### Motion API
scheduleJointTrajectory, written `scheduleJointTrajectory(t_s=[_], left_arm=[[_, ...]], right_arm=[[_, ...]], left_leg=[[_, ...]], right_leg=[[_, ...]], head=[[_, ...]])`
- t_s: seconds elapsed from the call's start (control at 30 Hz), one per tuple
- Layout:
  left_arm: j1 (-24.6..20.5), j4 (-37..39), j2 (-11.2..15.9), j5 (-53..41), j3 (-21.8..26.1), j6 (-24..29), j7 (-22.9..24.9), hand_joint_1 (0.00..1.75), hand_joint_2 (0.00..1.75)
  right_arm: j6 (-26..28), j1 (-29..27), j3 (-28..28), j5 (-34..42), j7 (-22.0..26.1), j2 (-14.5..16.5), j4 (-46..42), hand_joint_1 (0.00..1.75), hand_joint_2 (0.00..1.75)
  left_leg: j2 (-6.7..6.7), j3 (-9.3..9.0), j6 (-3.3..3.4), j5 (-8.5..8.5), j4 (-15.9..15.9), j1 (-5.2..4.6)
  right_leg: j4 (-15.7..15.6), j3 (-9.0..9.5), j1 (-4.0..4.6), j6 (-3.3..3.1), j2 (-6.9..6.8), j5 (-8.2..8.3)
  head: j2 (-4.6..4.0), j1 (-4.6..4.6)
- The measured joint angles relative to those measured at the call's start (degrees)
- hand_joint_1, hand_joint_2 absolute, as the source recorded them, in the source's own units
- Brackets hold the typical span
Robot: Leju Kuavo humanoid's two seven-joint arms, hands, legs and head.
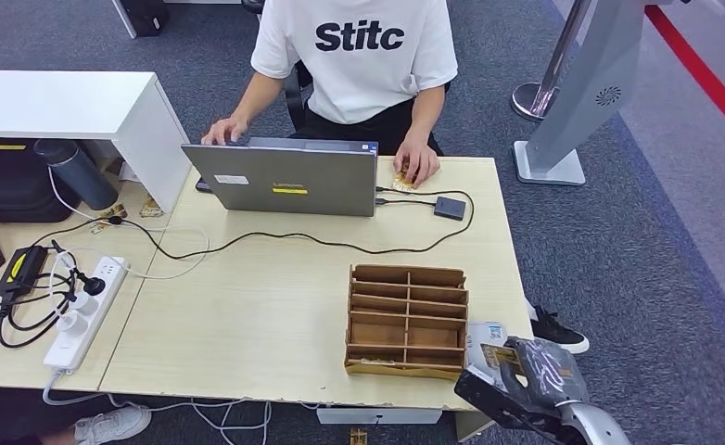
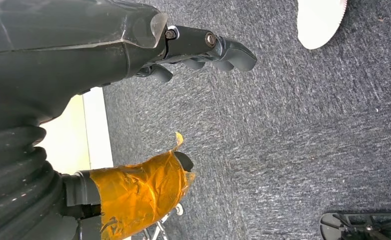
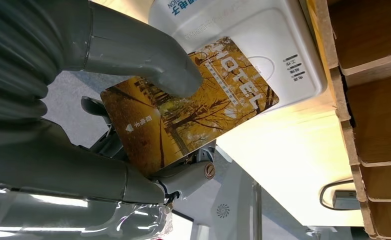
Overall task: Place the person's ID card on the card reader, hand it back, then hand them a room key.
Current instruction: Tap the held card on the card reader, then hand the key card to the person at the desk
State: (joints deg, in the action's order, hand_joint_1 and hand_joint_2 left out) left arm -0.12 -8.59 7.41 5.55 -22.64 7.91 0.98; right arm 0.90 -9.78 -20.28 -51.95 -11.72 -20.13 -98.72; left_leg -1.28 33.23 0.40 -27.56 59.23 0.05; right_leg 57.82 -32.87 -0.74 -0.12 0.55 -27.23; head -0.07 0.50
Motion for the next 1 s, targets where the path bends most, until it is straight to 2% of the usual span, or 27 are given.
scheduleJointTrajectory(t_s=[0.4,0.6,0.73,0.83,1.0], left_arm=[[0.0,0.0,0.09,0.28,-0.43,0.57,-0.49,0.0,1.75],[0.03,0.0,0.04,1.46,-0.46,1.05,-0.67,0.0,1.75],[0.05,0.01,-0.14,2.09,-0.61,1.38,-1.04,0.0,1.75],[0.04,0.02,-0.24,2.34,-0.95,1.47,-1.2,0.0,1.75],[0.03,0.02,-0.35,2.55,-1.38,1.51,-1.52,0.0,1.75]], right_arm=[[0.17,-0.04,-0.18,0.74,-0.36,-0.09,-0.06,1.75,1.75],[8.16,-3.09,1.99,-0.88,1.34,-0.3,-3.74,1.75,1.75],[13.76,-5.33,5.01,-2.56,4.84,0.47,-7.34,1.75,1.75],[15.42,-6.3,6.74,-2.91,7.17,1.38,-9.1,1.75,1.75],[15.81,-7.04,8.0,-2.98,8.22,2.13,-10.21,1.75,1.75]], left_leg=[[0.0,-0.02,0.0,0.0,0.0,0.0],[-0.03,0.0,0.0,0.0,0.0,-0.01],[-0.02,0.01,0.0,-0.01,0.0,-0.01],[-0.01,0.0,0.0,-0.01,0.0,-0.01],[0.0,-0.01,0.0,0.0,0.0,-0.01]], right_leg=[[0.0,0.01,0.0,0.0,0.0,0.0],[0.0,0.0,0.0,0.0,-0.02,0.0],[0.0,0.0,0.0,0.01,-0.01,-0.01],[0.0,0.0,0.0,0.01,-0.01,-0.01],[0.0,0.0,0.0,0.0,-0.01,0.0]], head=[[0.0,0.0],[0.0,0.0],[0.0,0.0],[-0.01,0.0],[0.0,0.0]])
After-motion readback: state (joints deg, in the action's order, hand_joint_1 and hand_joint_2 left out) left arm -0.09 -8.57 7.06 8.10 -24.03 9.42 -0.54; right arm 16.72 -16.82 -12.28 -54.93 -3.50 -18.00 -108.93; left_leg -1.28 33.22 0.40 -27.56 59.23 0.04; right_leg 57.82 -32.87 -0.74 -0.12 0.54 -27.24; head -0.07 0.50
